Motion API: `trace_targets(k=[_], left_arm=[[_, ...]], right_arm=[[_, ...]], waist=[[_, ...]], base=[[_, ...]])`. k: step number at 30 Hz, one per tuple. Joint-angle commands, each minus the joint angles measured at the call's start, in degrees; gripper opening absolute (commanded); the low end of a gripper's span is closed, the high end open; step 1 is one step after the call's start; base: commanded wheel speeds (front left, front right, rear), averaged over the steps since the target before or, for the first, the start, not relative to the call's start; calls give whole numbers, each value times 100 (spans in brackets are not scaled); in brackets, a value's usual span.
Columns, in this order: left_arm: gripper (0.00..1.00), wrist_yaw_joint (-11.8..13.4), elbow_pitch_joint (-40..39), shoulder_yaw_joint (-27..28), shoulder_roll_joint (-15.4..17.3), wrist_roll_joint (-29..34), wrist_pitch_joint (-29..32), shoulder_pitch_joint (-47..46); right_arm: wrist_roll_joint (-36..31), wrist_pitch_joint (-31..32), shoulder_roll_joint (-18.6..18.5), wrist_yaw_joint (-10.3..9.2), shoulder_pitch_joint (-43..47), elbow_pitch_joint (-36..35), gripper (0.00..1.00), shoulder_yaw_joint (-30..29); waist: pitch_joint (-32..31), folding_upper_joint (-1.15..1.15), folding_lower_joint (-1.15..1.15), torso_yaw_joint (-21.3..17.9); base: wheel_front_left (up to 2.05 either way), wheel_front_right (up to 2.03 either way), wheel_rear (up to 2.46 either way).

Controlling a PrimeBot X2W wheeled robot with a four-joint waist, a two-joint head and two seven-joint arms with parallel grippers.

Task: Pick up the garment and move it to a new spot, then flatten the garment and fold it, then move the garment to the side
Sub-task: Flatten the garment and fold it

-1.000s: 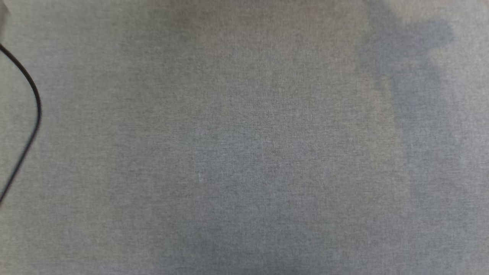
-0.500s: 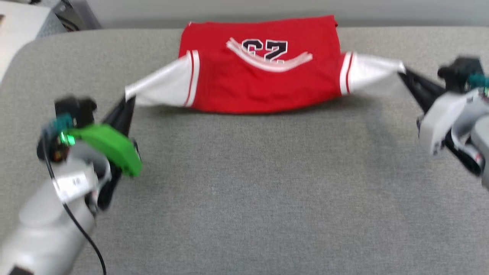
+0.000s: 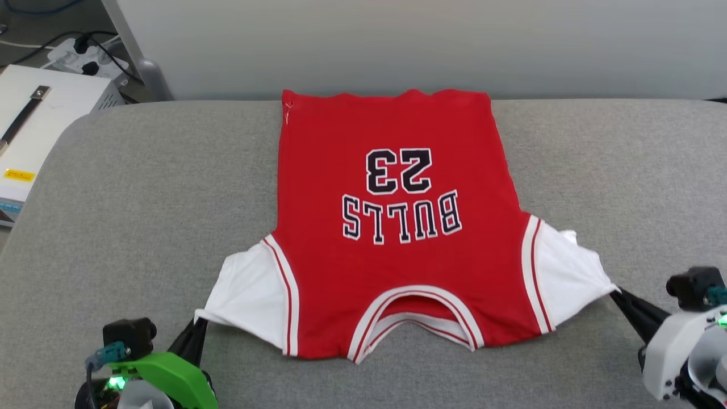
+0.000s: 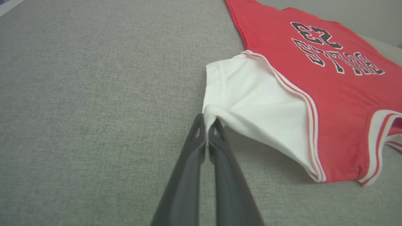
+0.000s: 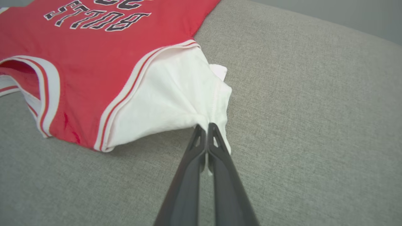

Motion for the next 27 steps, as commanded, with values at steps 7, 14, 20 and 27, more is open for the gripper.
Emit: trace_targets(k=[7, 14, 20, 27], left_arm=[[0, 144, -21, 334, -54, 292, -33, 704], [0, 249, -101, 502, -158, 494, -33, 996], [0, 257, -167, 626, -258, 615, -33, 1080], [0, 252, -453, 797, -339, 940, -34, 973]], right_arm=[[40, -27, 78, -4, 1398, -122, 0, -687], [-123, 275, 359, -4, 2502, -369, 0, -1237], [-448, 509, 525, -4, 2866, -651, 16, -1841], [-1140, 678, 548, -4, 2750, -1280, 100, -2855]], waist=[[-212, 0, 1, 108], [-214, 0, 1, 192], [-153, 0, 1, 177], [-10, 0, 1, 201]], base=[[0, 0, 0], [0, 0, 0], [0, 0, 0], [0, 0, 0]])
